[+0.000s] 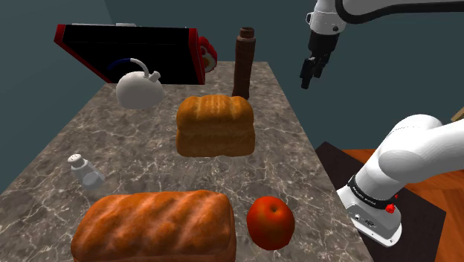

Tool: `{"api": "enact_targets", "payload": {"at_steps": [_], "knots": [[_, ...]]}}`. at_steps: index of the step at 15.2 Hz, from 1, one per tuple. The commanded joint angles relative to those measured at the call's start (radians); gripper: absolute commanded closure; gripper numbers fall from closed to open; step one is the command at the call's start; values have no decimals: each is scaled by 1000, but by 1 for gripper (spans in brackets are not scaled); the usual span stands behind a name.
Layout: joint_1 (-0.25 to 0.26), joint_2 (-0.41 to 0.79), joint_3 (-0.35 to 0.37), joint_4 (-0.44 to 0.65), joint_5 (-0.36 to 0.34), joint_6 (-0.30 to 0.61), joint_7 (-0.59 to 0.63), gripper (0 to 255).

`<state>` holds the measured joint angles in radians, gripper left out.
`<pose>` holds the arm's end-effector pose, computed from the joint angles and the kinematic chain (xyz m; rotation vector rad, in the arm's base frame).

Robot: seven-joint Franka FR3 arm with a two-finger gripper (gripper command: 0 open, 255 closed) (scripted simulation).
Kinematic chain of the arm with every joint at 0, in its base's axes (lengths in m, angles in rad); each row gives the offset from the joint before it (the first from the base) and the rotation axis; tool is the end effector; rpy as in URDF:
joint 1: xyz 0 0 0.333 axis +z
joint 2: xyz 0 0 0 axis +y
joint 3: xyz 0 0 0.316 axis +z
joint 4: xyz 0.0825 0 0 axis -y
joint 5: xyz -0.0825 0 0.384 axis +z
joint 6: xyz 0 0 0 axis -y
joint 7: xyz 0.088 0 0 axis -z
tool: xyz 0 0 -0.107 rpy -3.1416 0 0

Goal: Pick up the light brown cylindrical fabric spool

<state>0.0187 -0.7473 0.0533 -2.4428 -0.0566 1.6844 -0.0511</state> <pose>0.3233 0.0210 0.5470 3.0440 0.1759 -0.0177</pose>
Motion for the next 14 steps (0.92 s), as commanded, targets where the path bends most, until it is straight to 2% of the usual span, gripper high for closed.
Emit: {"api": "enact_targets", "payload": {"at_steps": [1,7,14], "knots": [[0,0,0,0,0,0,0,0],[-28,217,50,232,44,0,153,0],[-60,466,87,550,59,-47,325,0]]}}
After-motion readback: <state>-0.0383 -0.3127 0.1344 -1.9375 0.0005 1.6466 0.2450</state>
